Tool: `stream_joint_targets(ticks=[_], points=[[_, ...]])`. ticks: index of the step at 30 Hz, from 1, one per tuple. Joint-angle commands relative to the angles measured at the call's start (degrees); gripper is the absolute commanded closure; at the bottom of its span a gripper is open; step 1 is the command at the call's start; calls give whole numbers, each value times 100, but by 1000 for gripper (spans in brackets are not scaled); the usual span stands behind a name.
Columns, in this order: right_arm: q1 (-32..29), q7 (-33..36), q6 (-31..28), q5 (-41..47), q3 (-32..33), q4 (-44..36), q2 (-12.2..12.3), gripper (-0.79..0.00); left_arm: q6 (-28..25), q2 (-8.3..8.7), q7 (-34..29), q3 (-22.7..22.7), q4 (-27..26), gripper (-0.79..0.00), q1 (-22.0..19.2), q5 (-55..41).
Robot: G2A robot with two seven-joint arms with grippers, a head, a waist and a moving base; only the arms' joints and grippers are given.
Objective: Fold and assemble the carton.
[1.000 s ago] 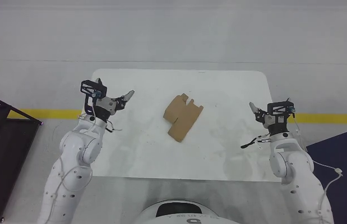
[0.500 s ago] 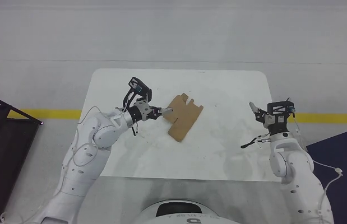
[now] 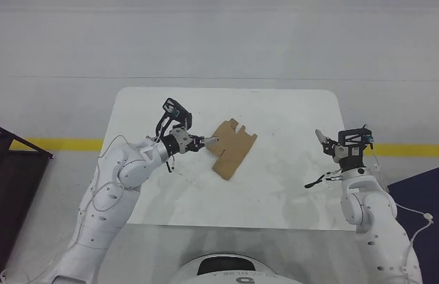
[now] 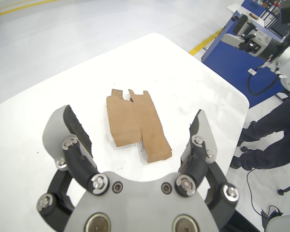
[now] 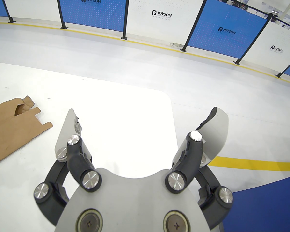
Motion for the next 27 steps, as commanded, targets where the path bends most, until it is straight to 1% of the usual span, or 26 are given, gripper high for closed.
stream_joint_targets(ticks=[1, 4, 8, 14, 21, 24, 27], points=[[0, 0, 0, 0, 0, 0, 0, -785, 123, -55, 62, 269, 200, -785, -208, -126], [0, 0, 0, 0, 0, 0, 0, -785, 324, -176, -47, 667, 809, -785, -729, -731], [0, 0, 0, 0, 0, 0, 0, -785, 558, -352, -96, 1142, 1783, -785, -1461, -1215], [0, 0, 0, 0, 0, 0, 0, -785, 480, -646, -82, 1725, 3299, -785, -2318, -2061], [0, 0, 0, 0, 0, 0, 0, -785, 212, -950, 117, 2187, 4795, -785, -2992, -2439], [0, 0, 0, 0, 0, 0, 0, -785, 69, -1062, 212, 2323, 5269, -785, -3206, -2496], [0, 0, 0, 0, 0, 0, 0, -785, -90, -1161, 205, 2458, 5594, -785, -3350, -2515]])
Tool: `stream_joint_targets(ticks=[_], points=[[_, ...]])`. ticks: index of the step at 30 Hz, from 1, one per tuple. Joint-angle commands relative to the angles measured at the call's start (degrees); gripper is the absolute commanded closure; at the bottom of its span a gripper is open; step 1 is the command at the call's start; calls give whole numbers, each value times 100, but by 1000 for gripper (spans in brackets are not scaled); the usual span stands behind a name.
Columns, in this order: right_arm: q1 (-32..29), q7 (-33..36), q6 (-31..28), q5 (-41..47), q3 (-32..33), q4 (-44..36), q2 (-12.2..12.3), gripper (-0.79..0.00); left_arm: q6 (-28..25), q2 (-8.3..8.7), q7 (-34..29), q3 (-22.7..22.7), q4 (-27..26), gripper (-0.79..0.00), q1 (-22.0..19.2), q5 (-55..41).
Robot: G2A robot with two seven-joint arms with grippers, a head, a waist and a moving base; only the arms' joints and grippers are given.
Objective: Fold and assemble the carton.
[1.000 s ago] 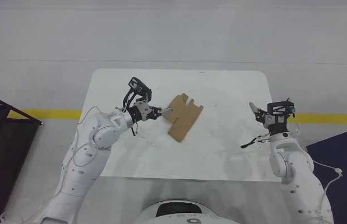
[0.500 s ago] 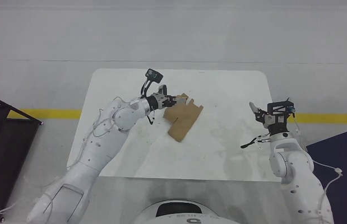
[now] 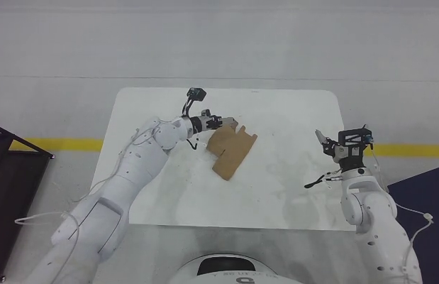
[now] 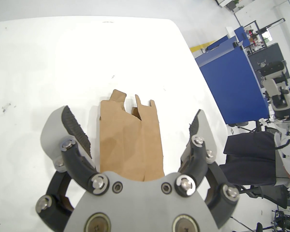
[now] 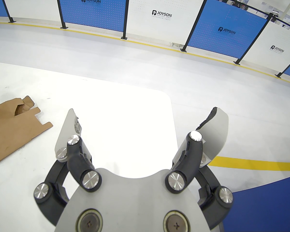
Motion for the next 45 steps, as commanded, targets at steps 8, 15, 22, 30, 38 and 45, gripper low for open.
stream_joint_targets(ticks=[8, 15, 22, 30, 38, 45], points=[[0, 0, 0, 0, 0, 0, 0, -785, -123, -86, -14, 114, 267, -785, -120, -2], [0, 0, 0, 0, 0, 0, 0, -785, -49, -84, -33, 127, 216, -785, 2, 17], [0, 0, 0, 0, 0, 0, 0, -785, -5, -147, -346, 129, 209, -785, 151, -346], [0, 0, 0, 0, 0, 0, 0, -785, -55, -259, -520, 215, 452, -785, 140, -553], [0, 0, 0, 0, 0, 0, 0, -785, -141, -226, -301, 73, 716, -785, -21, -442], [0, 0, 0, 0, 0, 0, 0, -785, -113, -204, -485, -12, 1031, -785, -158, -420]])
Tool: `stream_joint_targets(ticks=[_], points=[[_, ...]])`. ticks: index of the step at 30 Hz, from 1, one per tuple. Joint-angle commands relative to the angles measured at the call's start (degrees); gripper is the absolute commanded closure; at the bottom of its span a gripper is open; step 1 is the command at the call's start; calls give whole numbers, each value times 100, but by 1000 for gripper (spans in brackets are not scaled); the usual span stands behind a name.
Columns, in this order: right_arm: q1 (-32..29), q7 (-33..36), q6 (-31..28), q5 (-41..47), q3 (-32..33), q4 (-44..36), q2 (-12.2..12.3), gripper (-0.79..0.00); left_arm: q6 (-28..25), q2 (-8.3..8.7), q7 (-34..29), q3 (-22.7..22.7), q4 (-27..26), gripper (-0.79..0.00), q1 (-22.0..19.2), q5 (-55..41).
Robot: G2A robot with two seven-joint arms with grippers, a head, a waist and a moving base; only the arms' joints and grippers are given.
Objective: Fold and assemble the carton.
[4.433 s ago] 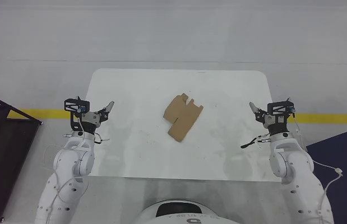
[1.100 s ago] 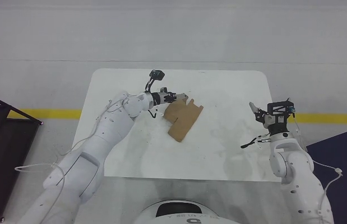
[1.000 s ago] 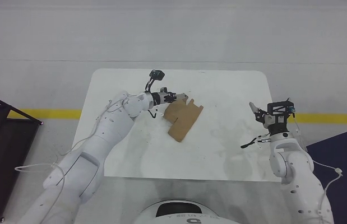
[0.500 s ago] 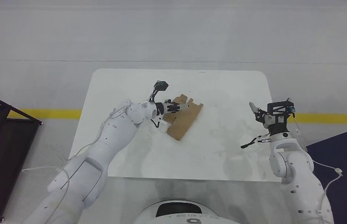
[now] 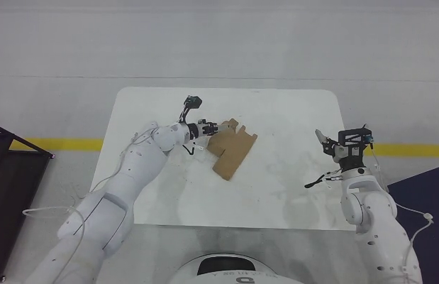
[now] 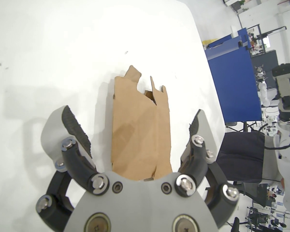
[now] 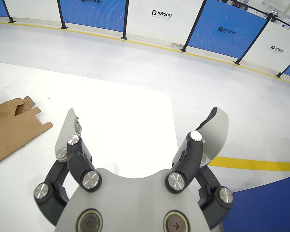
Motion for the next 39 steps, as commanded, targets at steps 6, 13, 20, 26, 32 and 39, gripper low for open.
stream_joint_targets(ticks=[6, 13, 20, 26, 32, 39], points=[[0, 0, 0, 0, 0, 0, 0, -785, -121, -108, -478, 13, 180, -785, 21, -443], [0, 0, 0, 0, 0, 0, 0, -785, -407, -251, -1218, -58, 298, -785, 91, -1383], [0, 0, 0, 0, 0, 0, 0, -785, -409, -394, -1600, 36, 454, -397, 133, -1744], [0, 0, 0, 0, 0, 0, 0, -785, -370, -522, -1666, 145, 544, -339, 139, -1853], [0, 0, 0, 0, 0, 0, 0, -785, -298, -668, -1674, 255, 692, 0, 113, -1942], [0, 0, 0, 0, 0, 0, 0, -785, -494, -793, -1685, 298, 844, 0, 77, -2094]])
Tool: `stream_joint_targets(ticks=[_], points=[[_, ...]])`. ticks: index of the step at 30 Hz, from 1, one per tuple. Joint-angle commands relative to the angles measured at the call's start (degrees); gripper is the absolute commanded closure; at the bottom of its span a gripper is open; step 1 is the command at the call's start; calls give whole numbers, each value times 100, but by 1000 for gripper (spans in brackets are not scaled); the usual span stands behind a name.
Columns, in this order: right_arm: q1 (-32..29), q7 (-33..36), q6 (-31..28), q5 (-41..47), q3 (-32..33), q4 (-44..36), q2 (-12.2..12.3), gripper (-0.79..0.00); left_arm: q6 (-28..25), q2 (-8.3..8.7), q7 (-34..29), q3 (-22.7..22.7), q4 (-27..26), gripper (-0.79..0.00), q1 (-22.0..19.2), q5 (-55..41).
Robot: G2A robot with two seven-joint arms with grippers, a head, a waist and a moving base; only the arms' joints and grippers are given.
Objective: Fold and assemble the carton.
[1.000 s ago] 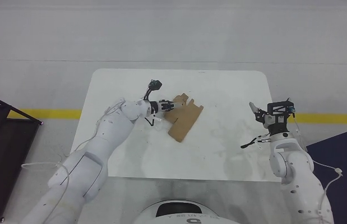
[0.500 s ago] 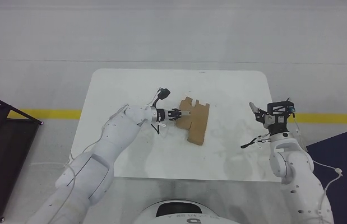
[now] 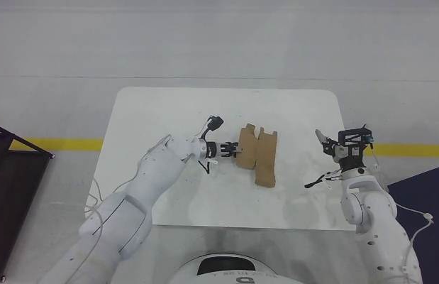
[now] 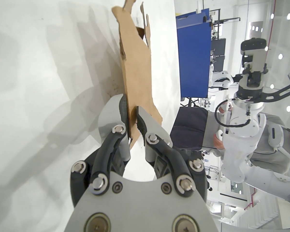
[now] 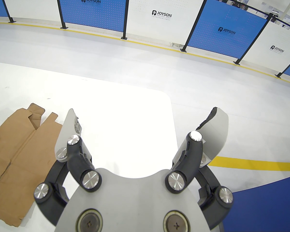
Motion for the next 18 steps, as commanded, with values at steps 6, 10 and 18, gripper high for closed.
stream_joint_targets(ticks=[6, 10, 18], points=[[0, 0, 0, 0, 0, 0, 0, -785, -375, -68, -215, -138, 139, 0, 33, -530], [-24, 206, -589, 167, 5, -80, 19, -785, -601, -64, -568, -311, 207, 0, 69, -1032], [-169, 2014, -2776, 1841, 418, -229, 144, -785, -920, -14, -1099, -552, 278, 0, 144, -1619]])
